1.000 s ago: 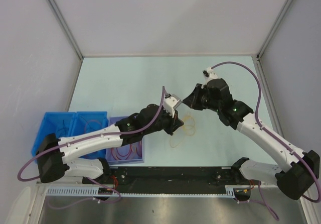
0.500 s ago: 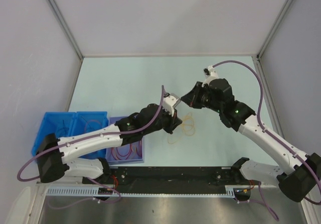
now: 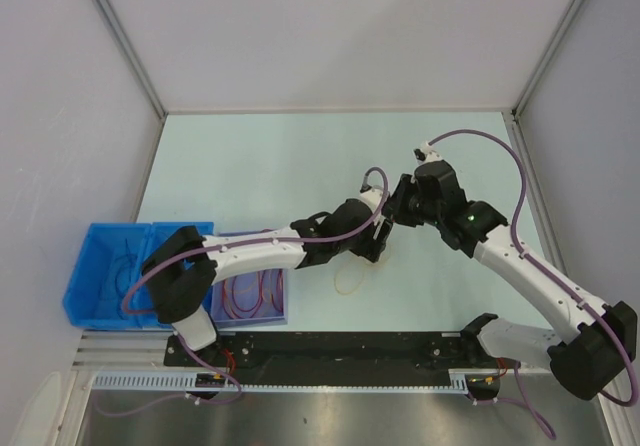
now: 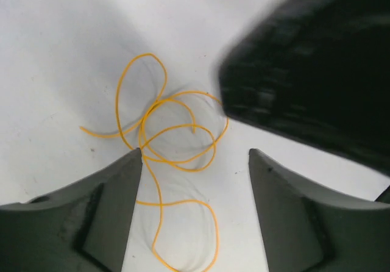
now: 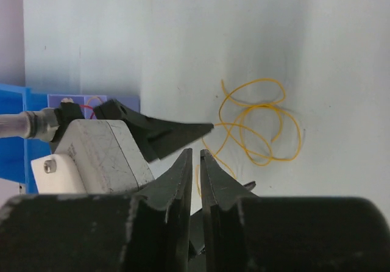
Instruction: Untangle the cables
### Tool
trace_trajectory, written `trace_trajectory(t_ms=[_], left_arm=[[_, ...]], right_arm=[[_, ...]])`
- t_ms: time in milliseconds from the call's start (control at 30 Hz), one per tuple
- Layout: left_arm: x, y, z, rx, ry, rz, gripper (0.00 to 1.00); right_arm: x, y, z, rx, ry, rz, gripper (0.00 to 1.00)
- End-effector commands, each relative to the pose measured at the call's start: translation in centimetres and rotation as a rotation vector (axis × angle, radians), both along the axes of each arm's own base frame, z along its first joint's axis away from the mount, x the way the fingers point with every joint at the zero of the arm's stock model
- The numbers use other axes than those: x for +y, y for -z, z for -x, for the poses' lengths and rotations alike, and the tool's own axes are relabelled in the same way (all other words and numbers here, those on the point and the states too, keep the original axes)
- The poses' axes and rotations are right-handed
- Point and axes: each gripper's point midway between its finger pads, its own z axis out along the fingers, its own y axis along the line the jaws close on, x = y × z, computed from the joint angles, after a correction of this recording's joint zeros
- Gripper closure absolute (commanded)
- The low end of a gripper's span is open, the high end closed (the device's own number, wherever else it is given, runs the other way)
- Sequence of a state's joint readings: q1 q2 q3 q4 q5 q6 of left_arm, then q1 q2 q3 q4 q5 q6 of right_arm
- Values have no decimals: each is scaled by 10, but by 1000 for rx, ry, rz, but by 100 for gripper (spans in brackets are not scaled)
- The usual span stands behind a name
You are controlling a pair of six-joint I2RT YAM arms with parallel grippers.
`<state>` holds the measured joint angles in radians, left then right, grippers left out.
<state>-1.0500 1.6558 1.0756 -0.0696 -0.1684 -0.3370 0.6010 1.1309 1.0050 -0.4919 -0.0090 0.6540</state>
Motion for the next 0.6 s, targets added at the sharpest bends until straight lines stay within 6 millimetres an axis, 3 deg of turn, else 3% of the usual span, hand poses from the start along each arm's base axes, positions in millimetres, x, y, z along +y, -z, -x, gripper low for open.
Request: trace_trajectory(t_ms=[0,200,300,400,567], left_arm=[[-1,-22,-25,-64,-82,25,18],[21,-18,-25,-81,-133,5,0],[22,-8,-19,-68,-101,47,0],[21,2,-17,-55,-81,56,0],[15,19,-24,-34,-69,55,3]], right_arm=[[-8,-1,3,-18,4,13,86],[-14,3,1,-17,10,23,85],[-26,5,-6,-22,46,49,82],[-50,6,-15,-23,136,80,68],[-67,4,-20,-17,168,66,66]])
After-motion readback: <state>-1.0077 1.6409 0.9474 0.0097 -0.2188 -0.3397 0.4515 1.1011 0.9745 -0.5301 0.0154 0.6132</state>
